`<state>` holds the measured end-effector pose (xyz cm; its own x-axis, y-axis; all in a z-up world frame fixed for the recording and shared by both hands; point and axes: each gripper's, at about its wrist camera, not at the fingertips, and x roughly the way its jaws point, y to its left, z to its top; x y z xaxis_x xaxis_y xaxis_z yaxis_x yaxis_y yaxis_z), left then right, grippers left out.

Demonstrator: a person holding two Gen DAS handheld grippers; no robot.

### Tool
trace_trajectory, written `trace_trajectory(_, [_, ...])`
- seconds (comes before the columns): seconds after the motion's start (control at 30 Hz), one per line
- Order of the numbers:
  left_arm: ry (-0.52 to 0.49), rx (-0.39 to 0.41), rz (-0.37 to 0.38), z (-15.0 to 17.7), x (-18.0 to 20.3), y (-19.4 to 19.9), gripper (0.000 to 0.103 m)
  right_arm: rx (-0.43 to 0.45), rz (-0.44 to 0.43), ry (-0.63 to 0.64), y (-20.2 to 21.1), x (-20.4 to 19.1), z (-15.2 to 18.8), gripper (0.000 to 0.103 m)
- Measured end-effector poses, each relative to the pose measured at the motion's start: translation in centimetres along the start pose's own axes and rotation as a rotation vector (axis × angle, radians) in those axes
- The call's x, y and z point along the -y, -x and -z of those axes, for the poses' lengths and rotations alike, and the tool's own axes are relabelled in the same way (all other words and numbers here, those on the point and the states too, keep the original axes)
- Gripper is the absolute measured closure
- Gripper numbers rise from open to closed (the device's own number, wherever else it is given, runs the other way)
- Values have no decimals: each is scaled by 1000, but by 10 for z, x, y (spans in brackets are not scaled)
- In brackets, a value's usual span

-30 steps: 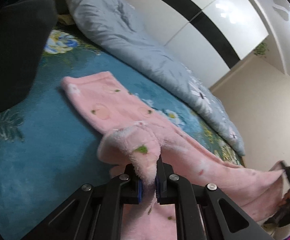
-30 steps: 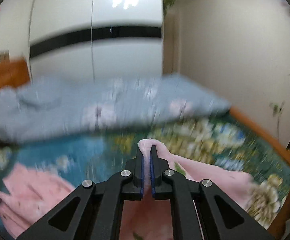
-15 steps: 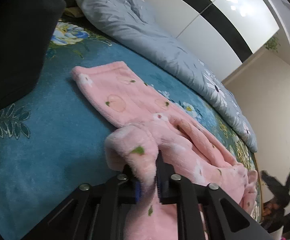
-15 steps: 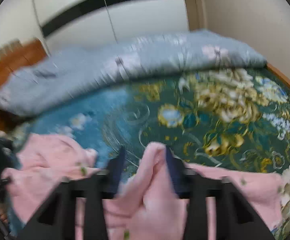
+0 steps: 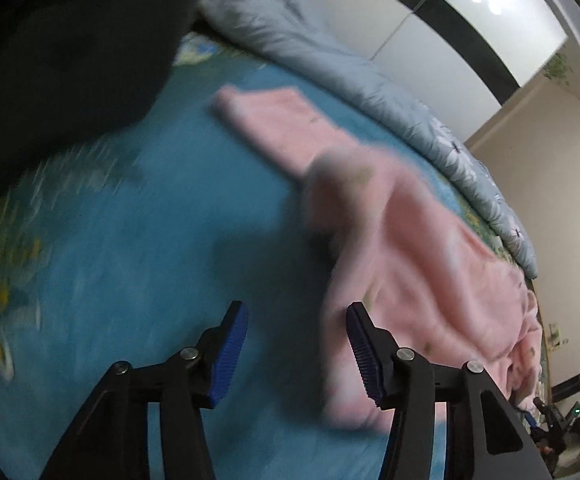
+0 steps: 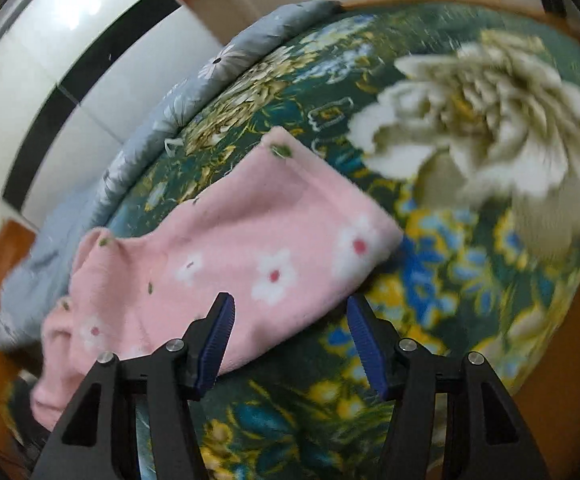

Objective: Fold clothes
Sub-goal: 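Release the garment from both grippers onto the sheet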

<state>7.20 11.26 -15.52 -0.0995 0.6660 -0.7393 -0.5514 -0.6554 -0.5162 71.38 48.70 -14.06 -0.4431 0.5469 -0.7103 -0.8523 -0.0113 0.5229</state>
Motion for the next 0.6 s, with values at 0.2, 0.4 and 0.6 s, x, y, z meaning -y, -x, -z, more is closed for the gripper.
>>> trace_trajectory(0.2, [99,-34,88,27,-18,17,46,5,-16,-62,3,-7,13,43])
trace_trajectory(0.4, [83,-104,197,35,13,-5,46,12,-116,-123,-3,-1,17,42])
trace_trajectory(0.6, [96,-37,176,34,29,-20,48,50,-217,-175,-19,3,7,50])
